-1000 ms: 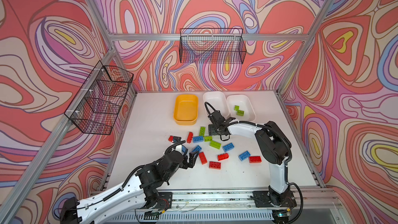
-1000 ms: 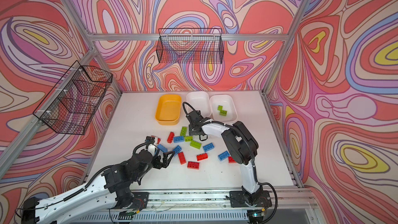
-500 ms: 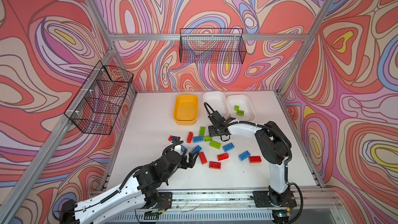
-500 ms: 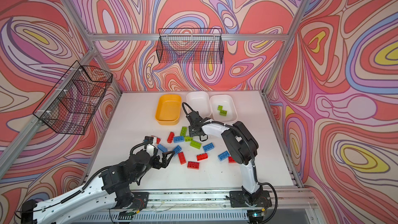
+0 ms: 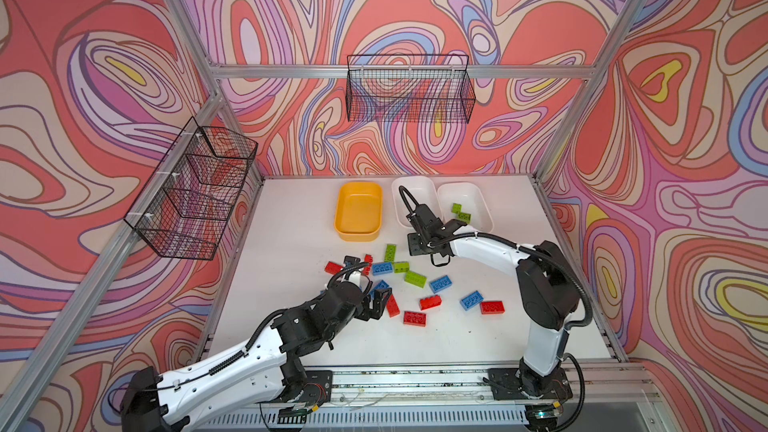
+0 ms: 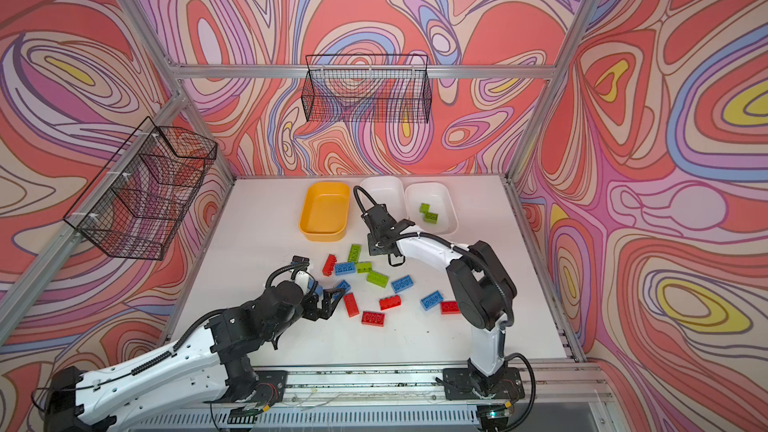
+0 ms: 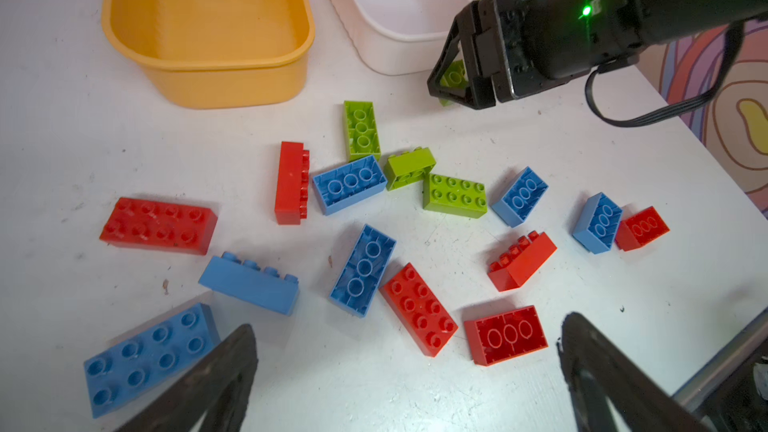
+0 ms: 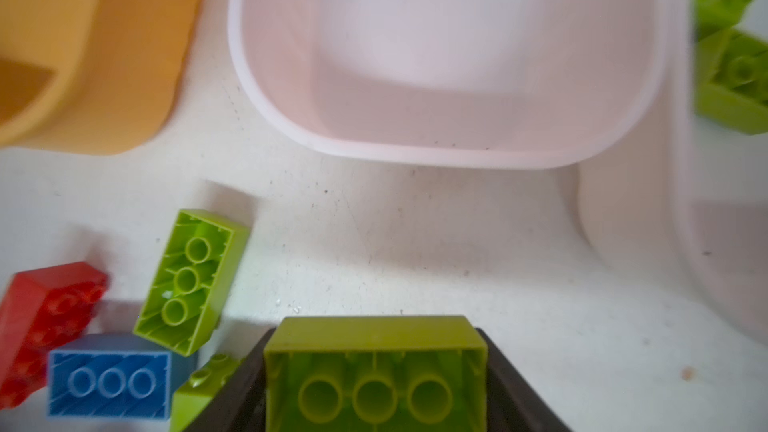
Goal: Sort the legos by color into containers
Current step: 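Carry the lime-green brick with the right gripper into the farther white tray and release, then reach the right gripper to a lime-green brick near the yellow tub and grasp it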
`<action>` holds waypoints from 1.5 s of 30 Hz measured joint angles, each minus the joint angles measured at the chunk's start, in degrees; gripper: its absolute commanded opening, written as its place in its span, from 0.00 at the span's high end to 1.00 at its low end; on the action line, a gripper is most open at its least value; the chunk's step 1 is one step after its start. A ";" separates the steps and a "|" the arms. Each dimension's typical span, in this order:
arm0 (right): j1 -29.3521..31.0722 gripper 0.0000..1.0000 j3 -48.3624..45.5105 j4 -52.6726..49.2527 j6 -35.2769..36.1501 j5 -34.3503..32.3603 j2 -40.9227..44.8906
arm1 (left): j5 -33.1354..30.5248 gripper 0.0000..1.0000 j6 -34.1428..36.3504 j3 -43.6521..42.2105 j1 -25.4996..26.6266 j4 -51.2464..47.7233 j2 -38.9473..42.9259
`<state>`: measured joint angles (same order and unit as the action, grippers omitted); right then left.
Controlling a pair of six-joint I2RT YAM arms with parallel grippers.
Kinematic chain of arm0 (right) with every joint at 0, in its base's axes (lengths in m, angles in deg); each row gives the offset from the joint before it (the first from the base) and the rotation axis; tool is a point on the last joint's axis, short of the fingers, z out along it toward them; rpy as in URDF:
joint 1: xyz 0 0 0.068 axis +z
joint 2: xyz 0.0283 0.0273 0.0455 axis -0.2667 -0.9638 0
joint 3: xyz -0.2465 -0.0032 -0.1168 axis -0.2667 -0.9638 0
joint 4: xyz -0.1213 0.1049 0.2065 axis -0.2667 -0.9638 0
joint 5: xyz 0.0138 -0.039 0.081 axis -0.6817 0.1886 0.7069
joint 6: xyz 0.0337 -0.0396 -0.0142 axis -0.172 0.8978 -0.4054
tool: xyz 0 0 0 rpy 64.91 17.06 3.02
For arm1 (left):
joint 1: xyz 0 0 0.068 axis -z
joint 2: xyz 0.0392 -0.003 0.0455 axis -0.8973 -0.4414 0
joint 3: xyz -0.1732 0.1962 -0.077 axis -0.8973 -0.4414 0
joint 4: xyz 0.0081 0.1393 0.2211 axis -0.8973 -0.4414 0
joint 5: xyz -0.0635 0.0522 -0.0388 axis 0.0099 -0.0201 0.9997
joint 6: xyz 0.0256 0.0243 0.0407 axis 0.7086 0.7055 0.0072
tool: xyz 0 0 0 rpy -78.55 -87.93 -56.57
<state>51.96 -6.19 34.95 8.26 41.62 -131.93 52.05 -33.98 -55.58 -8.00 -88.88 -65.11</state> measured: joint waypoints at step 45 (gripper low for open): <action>-13.03 0.19 6.56 1.97 1.46 3.41 3.69 | 5.77 0.00 1.84 2.38 -11.28 1.20 -1.20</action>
<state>38.93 0.37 36.91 9.73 45.03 -128.23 57.82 -32.15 -53.19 -19.28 -87.68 -66.31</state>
